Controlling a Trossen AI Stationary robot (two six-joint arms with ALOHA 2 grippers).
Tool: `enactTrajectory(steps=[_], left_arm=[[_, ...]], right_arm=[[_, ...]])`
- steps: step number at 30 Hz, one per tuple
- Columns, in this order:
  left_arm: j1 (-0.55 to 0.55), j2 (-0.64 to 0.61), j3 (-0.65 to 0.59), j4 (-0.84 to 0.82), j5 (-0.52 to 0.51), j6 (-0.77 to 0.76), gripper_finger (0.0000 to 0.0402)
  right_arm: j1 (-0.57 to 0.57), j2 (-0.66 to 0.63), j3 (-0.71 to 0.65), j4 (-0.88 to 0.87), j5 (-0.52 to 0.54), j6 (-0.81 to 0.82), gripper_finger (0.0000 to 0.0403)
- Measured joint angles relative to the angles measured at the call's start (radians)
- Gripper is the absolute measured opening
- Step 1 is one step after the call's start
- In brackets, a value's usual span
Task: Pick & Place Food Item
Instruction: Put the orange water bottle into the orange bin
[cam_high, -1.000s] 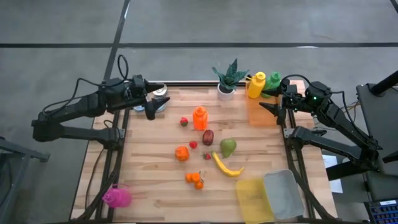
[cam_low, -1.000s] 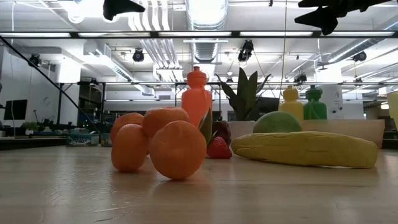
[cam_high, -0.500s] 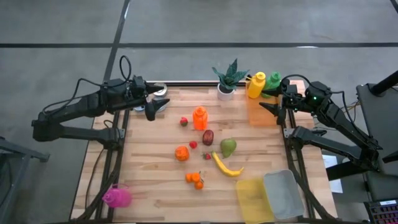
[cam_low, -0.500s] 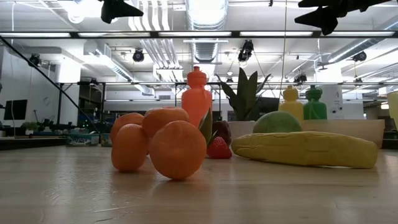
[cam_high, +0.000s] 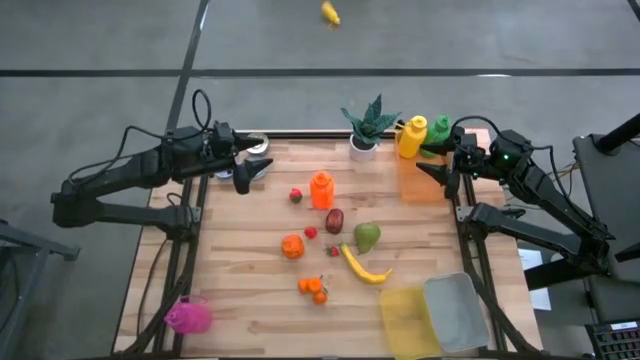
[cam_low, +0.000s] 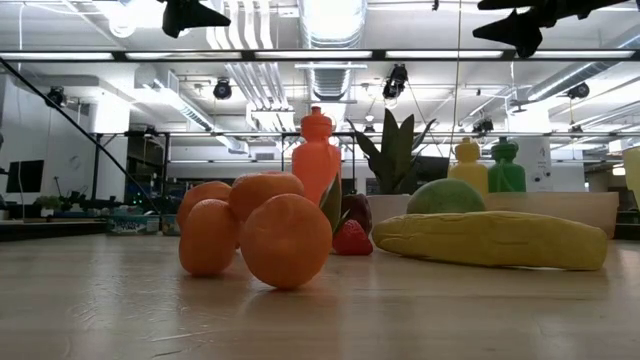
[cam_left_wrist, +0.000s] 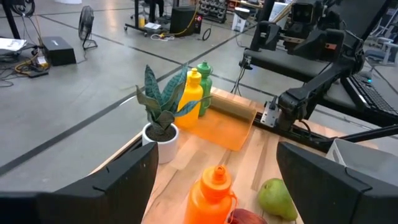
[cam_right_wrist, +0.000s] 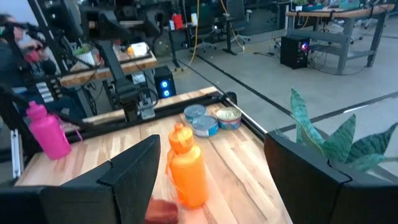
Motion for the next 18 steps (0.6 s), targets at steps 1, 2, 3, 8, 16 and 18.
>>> enactTrajectory(steps=[1, 2, 3, 8, 16, 18], left_arm=[[0.0, 0.0, 0.0, 0.0, 0.0, 0.0, 0.0332], [0.0, 0.0, 0.0, 0.0, 0.0, 0.0, 0.0332], [0.0, 0.0, 0.0, 0.0, 0.0, 0.0, 0.0332], [0.0, 0.0, 0.0, -0.002, 0.0, 0.0, 0.0332], [0.0, 0.0, -0.001, -0.003, 0.0, 0.0, 0.0332], [0.0, 0.0, -0.001, -0.005, 0.0, 0.0, 0.0332]], right_arm=[[0.0, 0.011, 0.0, 0.019, 0.0, 0.013, 0.0286], [0.0, 0.026, 0.0, 0.041, 0.0, 0.02, 0.0286], [0.0, 0.043, 0.0, 0.064, -0.002, 0.021, 0.0286], [0.028, 0.185, 0.02, 0.142, -0.029, 0.018, 0.0286], [0.146, 0.428, 0.147, 0.19, -0.026, -0.172, 0.0286], [0.172, 0.489, 0.191, 0.19, -0.025, -0.204, 0.0286]])
